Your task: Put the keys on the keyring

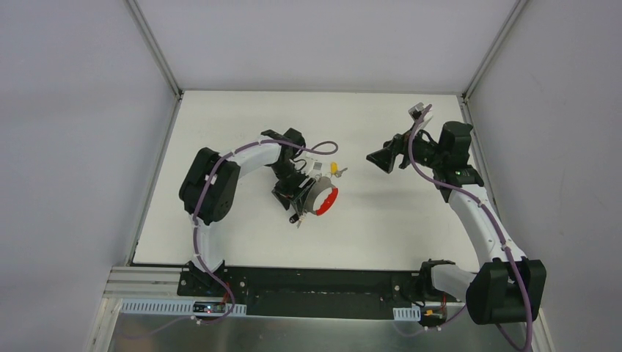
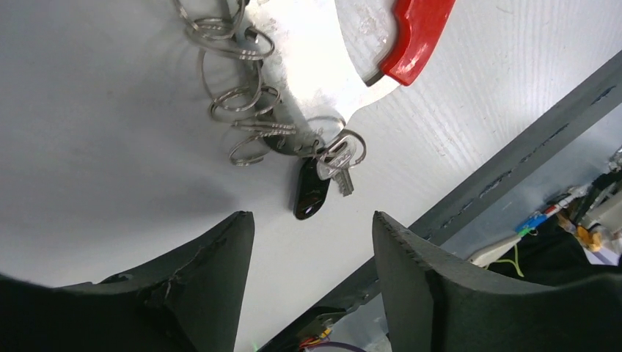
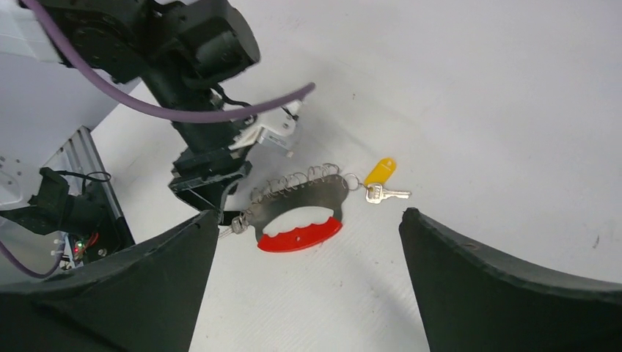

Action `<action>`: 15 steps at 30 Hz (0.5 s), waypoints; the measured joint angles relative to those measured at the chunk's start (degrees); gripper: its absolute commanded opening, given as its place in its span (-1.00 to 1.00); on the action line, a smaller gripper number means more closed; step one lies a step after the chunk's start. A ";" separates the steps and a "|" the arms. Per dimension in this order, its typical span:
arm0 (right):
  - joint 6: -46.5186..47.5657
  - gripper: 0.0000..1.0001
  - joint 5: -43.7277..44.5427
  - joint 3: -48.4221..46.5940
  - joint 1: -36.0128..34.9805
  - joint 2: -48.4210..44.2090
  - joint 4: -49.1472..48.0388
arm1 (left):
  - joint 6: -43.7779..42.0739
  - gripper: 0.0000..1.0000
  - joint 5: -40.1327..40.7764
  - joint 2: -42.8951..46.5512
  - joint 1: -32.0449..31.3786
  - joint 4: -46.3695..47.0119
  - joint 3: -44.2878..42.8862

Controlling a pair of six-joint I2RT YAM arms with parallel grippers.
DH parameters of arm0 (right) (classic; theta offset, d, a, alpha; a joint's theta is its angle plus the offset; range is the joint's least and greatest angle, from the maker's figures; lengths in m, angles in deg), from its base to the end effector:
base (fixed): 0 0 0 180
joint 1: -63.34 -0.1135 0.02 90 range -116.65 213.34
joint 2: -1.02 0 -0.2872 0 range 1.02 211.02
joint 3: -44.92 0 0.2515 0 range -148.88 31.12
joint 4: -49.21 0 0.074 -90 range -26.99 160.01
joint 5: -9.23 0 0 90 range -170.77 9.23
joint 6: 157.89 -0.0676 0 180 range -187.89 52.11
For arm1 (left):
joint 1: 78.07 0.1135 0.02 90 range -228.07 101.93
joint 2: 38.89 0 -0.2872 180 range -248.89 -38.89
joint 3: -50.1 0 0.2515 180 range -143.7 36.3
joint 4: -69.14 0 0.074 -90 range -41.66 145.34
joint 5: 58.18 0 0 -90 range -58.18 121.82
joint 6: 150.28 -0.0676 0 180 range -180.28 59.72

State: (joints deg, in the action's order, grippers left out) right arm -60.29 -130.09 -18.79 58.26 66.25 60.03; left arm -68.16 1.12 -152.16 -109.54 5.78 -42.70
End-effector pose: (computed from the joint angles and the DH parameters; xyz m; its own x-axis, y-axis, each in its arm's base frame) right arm 0.2608 0.0747 0.3424 -0.1058 -0.0960 -0.9898 -0.8168 0.5760 0.0314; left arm 0.3089 -0.2295 0.1580 -0.7720 0.6107 -0.1761 0.6073 0.6269 -0.4881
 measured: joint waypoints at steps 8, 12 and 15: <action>4.48 0.99 8.28 -2.27 0.07 -0.04 8.20 | -2.73 0.98 5.92 10.27 2.25 -0.22 0.70; 4.90 0.99 12.50 -2.86 0.09 -0.44 9.29 | -3.32 0.98 10.05 17.55 4.63 1.20 1.46; 4.15 0.99 15.47 -2.86 0.11 -0.79 9.49 | -3.23 0.98 13.31 23.06 6.75 3.26 2.08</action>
State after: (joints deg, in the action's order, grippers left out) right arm -56.14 -114.62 -21.65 58.37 65.46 69.52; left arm -71.39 14.43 -129.10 -102.78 9.04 -40.62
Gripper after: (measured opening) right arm 0.994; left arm 0.990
